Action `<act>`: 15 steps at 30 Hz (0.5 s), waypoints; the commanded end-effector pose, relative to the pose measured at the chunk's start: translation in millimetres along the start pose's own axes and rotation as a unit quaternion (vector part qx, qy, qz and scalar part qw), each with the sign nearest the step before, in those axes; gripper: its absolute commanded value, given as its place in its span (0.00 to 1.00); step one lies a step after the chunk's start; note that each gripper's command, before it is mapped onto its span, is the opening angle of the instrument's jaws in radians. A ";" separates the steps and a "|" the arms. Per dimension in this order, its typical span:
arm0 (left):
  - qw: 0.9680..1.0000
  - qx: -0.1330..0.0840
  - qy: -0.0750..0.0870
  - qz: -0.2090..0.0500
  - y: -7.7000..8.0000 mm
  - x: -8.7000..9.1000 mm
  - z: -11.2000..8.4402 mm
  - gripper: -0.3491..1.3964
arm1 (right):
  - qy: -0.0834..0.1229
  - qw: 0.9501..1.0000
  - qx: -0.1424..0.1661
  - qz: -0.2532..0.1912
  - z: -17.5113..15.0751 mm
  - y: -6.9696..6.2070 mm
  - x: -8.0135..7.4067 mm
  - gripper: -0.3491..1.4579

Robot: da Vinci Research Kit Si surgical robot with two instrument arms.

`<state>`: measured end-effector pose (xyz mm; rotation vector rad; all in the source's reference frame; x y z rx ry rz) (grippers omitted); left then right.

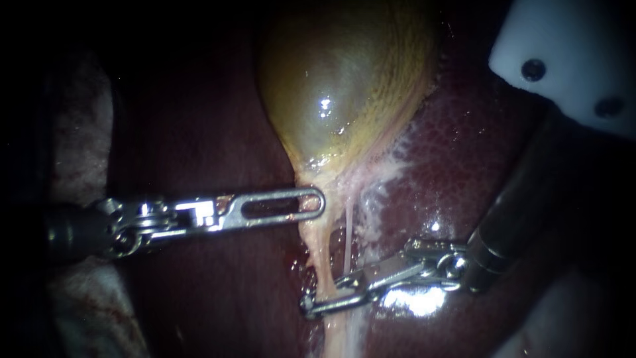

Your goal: Going back first clip left tube

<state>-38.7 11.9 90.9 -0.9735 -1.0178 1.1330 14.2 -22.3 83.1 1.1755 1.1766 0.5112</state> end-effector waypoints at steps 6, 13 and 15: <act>1.000 0.000 0.000 0.000 0.0 -0.1 0.0 0.00 | 0.000 1.000 0.000 0.000 -0.1 -0.1 0.0 0.13; 1.000 0.000 0.000 0.000 -0.1 -0.1 0.1 0.00 | -0.001 1.000 0.001 0.000 -0.2 -0.1 -0.1 0.15; 1.000 0.000 0.000 0.000 -0.1 -0.1 0.1 0.00 | -0.001 1.000 0.001 0.000 -0.2 -0.1 -0.1 0.15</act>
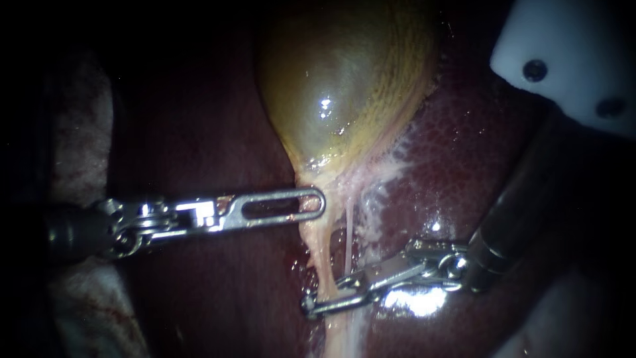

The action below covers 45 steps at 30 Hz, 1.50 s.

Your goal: Going back first clip left tube

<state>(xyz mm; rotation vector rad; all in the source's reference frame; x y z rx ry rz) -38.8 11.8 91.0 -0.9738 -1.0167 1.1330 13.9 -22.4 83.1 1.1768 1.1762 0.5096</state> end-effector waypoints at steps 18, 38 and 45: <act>1.000 0.000 0.000 0.000 0.0 -0.1 0.2 0.00 | -0.001 1.000 0.001 -0.009 -0.1 -0.2 0.0 0.29; 1.000 0.002 0.000 0.000 -0.1 -0.1 0.2 0.00 | -0.003 0.998 0.002 -0.068 0.0 -0.3 -0.1 0.42; 1.000 0.002 0.000 0.000 -0.1 -0.1 0.2 0.00 | -0.003 0.996 0.002 -0.086 -0.2 -0.3 0.0 0.43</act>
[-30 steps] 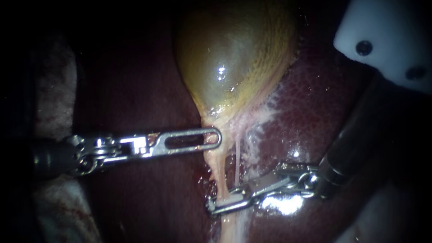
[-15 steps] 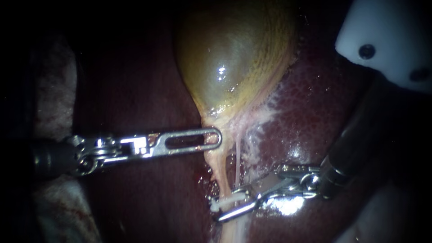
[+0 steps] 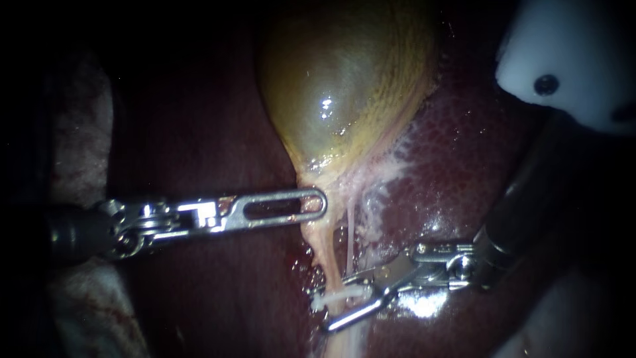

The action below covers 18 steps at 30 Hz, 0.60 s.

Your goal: Going back first clip left tube

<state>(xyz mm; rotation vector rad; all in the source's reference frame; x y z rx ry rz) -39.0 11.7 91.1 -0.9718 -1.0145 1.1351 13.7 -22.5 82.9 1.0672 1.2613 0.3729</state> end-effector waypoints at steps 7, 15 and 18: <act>1.000 0.000 0.000 0.000 0.0 0.0 0.0 0.00 | 0.006 1.000 -0.015 -0.008 -0.9 -0.1 0.2 0.43; 1.000 -0.001 -0.001 0.000 0.0 0.0 0.0 0.00 | 0.009 0.999 -0.026 -0.026 -1.8 -0.2 1.0 0.44; 1.000 -0.001 -0.001 0.000 0.0 0.0 0.0 0.00 | 0.010 0.999 -0.028 -0.033 -2.3 -0.2 1.3 0.45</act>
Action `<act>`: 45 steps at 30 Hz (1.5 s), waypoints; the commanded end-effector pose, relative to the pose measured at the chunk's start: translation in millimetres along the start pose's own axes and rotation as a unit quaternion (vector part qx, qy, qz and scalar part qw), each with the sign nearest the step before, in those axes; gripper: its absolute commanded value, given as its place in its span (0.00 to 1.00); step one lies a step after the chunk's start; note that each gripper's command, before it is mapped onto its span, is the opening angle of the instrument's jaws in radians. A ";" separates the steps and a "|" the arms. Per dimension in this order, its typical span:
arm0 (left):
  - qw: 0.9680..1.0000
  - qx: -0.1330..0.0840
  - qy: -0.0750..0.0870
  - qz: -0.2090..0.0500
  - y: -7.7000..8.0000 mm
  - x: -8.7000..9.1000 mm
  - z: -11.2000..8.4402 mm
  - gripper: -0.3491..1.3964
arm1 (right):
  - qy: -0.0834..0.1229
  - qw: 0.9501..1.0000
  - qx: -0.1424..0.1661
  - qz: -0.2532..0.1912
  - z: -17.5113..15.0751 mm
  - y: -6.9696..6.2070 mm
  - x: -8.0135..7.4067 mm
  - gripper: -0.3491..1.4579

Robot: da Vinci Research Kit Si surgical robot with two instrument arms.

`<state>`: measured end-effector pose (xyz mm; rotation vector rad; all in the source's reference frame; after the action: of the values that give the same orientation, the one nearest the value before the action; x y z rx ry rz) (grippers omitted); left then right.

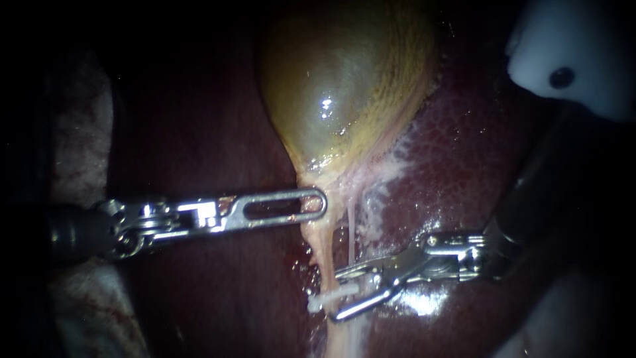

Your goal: Going back first clip left tube

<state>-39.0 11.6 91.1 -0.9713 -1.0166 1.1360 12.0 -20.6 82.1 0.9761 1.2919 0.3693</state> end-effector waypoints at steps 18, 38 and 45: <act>1.000 0.000 0.000 0.000 0.0 -0.1 0.0 0.00 | 0.002 1.000 -0.011 -0.017 -4.2 -1.6 0.9 0.45; 1.000 0.000 -0.001 0.002 -0.7 -0.1 0.2 0.00 | -0.011 0.996 -0.018 -0.087 -9.1 -5.5 4.9 0.45; 1.000 0.001 -0.001 0.003 -1.1 -0.2 0.3 0.00 | -0.010 0.993 -0.019 -0.118 -9.4 -5.4 5.6 0.48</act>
<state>-39.1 11.3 92.2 -0.9720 -1.0150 1.1447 3.4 -15.9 74.7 0.7770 1.3627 0.1954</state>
